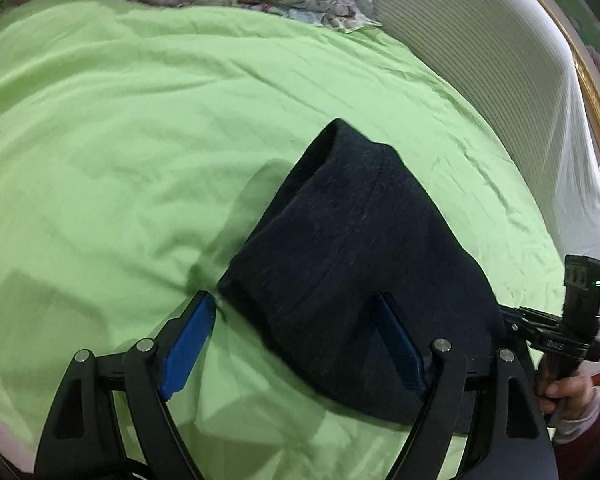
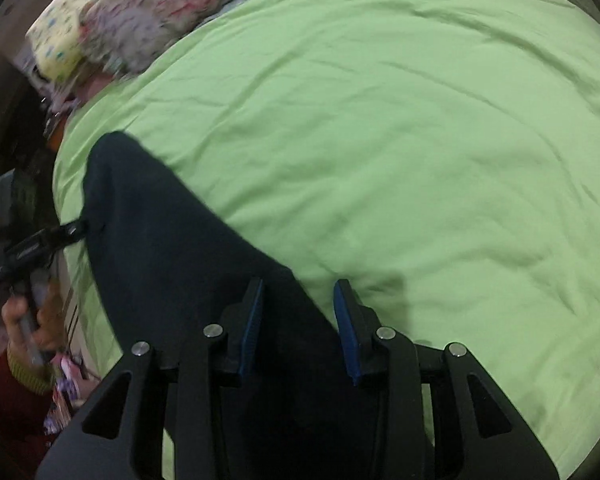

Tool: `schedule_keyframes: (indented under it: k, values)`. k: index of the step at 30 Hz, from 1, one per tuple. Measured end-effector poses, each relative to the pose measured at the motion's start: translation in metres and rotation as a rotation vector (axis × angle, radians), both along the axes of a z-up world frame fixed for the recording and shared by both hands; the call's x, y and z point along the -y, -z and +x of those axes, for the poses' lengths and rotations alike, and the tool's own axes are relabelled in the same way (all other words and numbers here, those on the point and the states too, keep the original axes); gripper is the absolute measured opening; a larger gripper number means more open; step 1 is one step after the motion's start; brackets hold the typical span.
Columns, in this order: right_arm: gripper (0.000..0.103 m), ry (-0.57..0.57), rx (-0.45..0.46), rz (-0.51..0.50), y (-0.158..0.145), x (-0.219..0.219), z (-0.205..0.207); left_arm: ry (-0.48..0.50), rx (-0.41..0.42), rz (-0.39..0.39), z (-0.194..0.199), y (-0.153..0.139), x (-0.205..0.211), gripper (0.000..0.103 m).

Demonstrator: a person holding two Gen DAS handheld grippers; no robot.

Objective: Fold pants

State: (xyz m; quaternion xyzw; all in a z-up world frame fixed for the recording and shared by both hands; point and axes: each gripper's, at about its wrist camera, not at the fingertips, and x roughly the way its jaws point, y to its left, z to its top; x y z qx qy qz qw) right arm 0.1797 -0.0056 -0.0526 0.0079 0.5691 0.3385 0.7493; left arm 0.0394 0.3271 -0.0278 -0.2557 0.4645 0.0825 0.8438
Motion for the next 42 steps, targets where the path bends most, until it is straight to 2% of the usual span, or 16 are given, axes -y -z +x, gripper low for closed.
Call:
schedule_keyframes:
  k: [4, 6, 7, 8, 10, 11, 13, 18, 21, 24, 26, 28, 29, 32, 35, 42]
  values:
    - [0.035, -0.042, 0.034, -0.044, 0.0, -0.016, 0.0, 0.021, 0.008, 0.053, 0.011, 0.002, 0.008, 0.081]
    - [0.021, -0.051, 0.044, -0.05, -0.001, -0.026, 0.001, 0.02, 0.005, 0.083, 0.016, 0.002, 0.012, 0.077]
    - [0.019, -0.057, 0.061, -0.074, -0.003, -0.032, 0.001, 0.016, 0.012, 0.087, 0.016, 0.001, 0.013, 0.068]
    - [0.017, -0.07, 0.091, -0.105, -0.006, -0.035, -0.004, 0.01, 0.026, 0.085, 0.014, -0.001, 0.012, 0.05]
    - [0.013, -0.08, 0.16, -0.135, -0.02, -0.033, -0.017, -0.004, 0.059, 0.073, 0.008, -0.009, 0.007, 0.027]
    - [0.012, -0.077, 0.198, -0.141, -0.028, -0.031, -0.022, -0.004, 0.09, 0.057, 0.002, -0.017, 0.003, 0.02]
    - [0.011, -0.045, 0.289, -0.145, -0.052, -0.022, -0.032, -0.003, 0.144, 0.036, -0.011, -0.037, -0.005, 0.019]
    - [0.006, 0.079, 0.538, -0.281, -0.079, -0.027, -0.037, 0.045, 0.206, 0.09, -0.021, -0.059, -0.013, 0.019]
    - [0.005, 0.116, 0.506, -0.285, -0.058, -0.044, -0.024, 0.05, 0.179, 0.19, -0.011, -0.053, -0.017, 0.019]
    - [0.007, 0.165, 0.413, -0.286, -0.025, -0.059, -0.008, 0.093, 0.102, 0.203, 0.004, -0.029, -0.024, 0.026]
    - [0.015, 0.245, 0.358, -0.182, -0.021, -0.04, -0.004, 0.103, 0.058, 0.26, 0.006, -0.02, -0.024, 0.049]
    - [0.023, 0.327, 0.297, -0.069, -0.028, -0.015, -0.006, 0.09, 0.036, 0.329, -0.002, -0.025, -0.024, 0.064]
    - [0.026, 0.371, 0.283, -0.015, -0.034, 0.002, -0.01, 0.08, 0.056, 0.342, -0.009, -0.03, -0.025, 0.066]
    - [0.036, 0.467, 0.291, 0.094, -0.055, 0.05, -0.044, 0.049, 0.089, 0.346, -0.026, -0.047, -0.029, 0.068]
    - [0.04, 0.511, 0.304, 0.121, -0.062, 0.078, -0.082, 0.049, 0.116, 0.321, -0.033, -0.062, -0.02, 0.069]
    - [0.042, 0.638, 0.3, 0.093, -0.058, 0.124, -0.164, 0.218, 0.178, 0.301, -0.019, -0.083, 0.053, 0.077]
